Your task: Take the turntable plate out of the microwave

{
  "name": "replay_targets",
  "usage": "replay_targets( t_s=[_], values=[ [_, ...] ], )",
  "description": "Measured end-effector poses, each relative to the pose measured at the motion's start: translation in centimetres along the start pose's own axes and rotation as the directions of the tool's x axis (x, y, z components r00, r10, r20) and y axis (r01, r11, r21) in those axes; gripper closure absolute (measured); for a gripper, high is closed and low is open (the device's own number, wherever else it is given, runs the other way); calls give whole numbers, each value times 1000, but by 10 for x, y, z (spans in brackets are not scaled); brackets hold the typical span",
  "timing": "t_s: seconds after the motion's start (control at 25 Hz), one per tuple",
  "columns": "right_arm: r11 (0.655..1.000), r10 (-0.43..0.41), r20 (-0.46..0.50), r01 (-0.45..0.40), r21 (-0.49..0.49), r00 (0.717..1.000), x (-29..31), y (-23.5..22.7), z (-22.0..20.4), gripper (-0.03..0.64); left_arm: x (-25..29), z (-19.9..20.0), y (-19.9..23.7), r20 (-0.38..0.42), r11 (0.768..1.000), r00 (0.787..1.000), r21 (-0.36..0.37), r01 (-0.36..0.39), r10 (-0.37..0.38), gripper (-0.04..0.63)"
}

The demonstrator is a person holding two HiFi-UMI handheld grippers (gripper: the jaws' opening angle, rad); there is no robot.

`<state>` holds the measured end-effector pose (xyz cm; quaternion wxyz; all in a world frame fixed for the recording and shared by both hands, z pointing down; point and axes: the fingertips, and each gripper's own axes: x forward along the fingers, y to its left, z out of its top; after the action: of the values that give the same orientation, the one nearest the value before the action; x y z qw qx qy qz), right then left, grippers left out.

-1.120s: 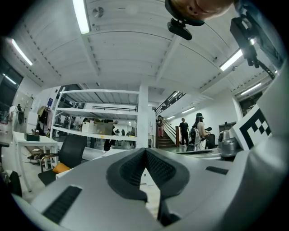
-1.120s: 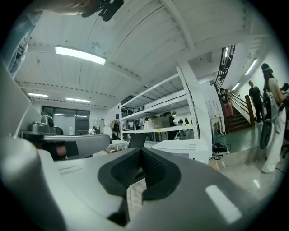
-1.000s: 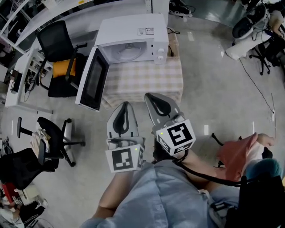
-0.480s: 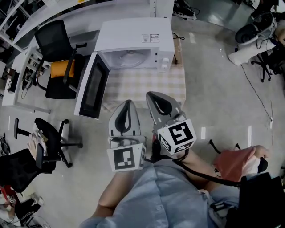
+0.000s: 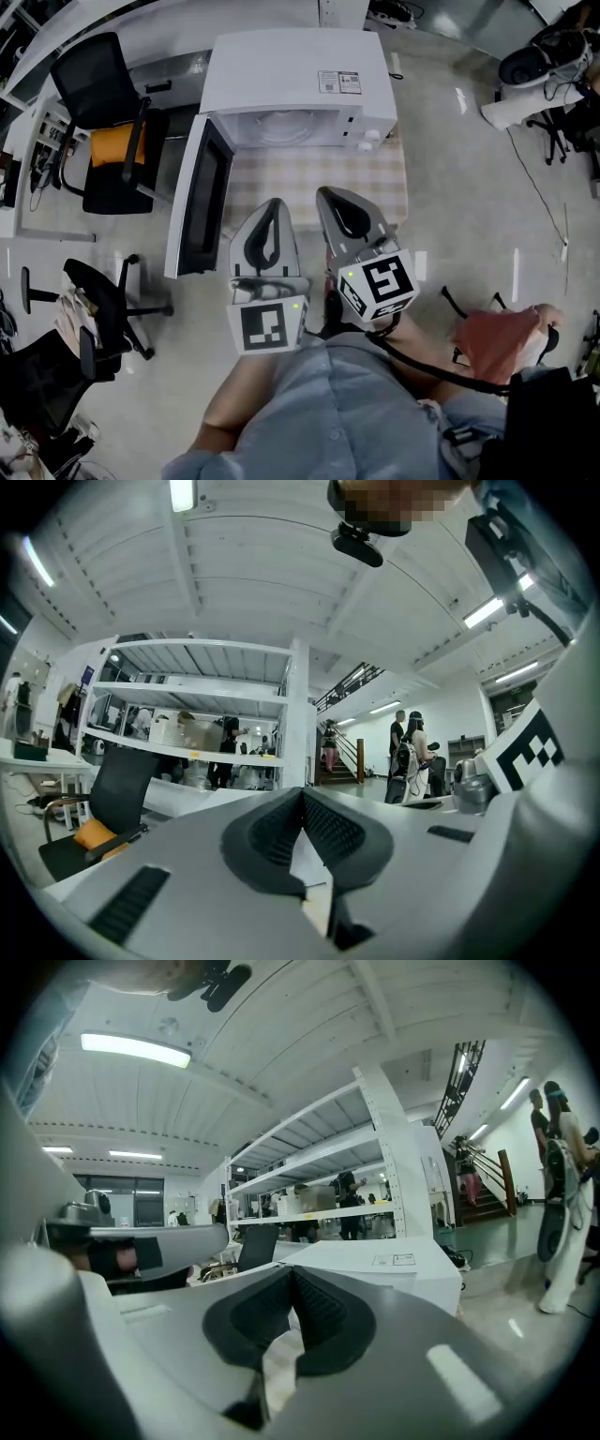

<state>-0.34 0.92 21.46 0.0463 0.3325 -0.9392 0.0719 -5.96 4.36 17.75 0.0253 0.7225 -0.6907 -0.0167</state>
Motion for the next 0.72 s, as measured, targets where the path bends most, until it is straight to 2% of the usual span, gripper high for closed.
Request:
replay_targets(
  t_s=[0.16,0.4,0.72],
  values=[
    [999,-51,-7,51,8,999,35,-5,-4,615,29,-5,22,2,998,998,7,64,-64,588],
    [991,-127,-28,128,36,991,80,-17,-10,615,67,-14,58,-6,992,993,-24,122,-122,588],
    [977,-209,-60,211,30,976,120,-33,-19,615,100,-37,80,-27,977,978,-47,206,-208,588]
  ],
)
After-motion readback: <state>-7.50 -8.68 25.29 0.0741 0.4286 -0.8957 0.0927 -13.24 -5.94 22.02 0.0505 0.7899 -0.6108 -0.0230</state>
